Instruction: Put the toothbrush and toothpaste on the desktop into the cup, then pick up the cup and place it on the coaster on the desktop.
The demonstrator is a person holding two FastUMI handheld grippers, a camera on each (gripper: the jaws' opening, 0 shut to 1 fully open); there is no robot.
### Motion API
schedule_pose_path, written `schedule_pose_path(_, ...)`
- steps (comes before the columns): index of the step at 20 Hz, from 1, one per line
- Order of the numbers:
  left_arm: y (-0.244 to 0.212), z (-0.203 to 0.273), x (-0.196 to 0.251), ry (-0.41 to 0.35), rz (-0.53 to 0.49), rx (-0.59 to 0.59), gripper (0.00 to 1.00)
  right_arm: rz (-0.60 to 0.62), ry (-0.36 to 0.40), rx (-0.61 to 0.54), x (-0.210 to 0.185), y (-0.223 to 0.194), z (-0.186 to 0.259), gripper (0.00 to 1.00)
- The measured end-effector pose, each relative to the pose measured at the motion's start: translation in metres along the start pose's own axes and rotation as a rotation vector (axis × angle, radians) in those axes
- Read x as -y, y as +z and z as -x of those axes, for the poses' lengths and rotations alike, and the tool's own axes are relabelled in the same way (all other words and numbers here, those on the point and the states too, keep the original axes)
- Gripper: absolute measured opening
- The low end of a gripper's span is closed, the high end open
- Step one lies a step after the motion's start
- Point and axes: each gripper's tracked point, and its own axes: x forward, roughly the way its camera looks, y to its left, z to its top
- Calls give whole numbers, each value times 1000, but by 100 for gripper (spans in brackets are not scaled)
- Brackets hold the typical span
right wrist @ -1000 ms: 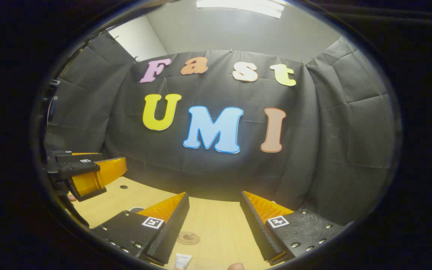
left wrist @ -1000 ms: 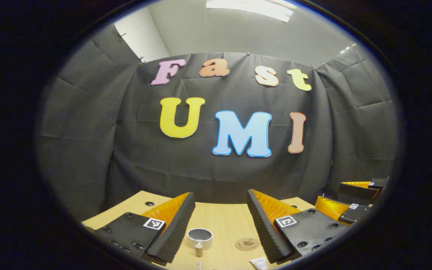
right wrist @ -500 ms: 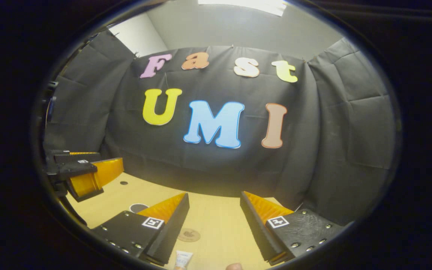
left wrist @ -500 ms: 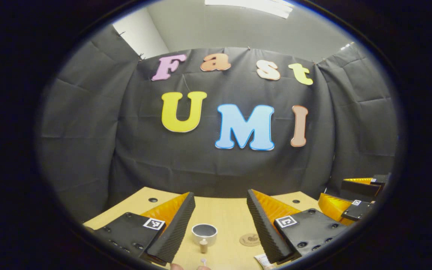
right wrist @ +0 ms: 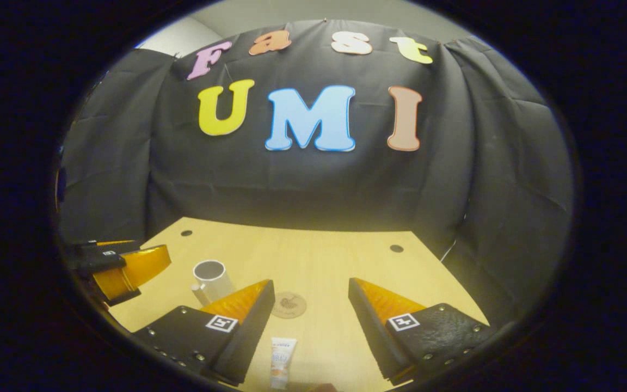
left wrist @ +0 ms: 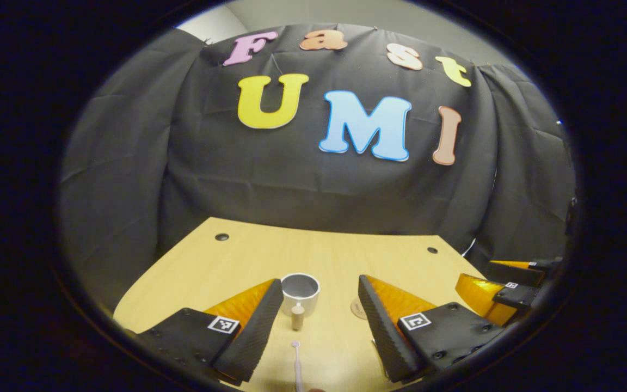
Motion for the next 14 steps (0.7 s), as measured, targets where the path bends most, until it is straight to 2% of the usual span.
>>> schedule_pose_path(14, -140, -42, -27, 27, 59, -505, 92, 12, 122, -462, -37, -114, -20, 85)
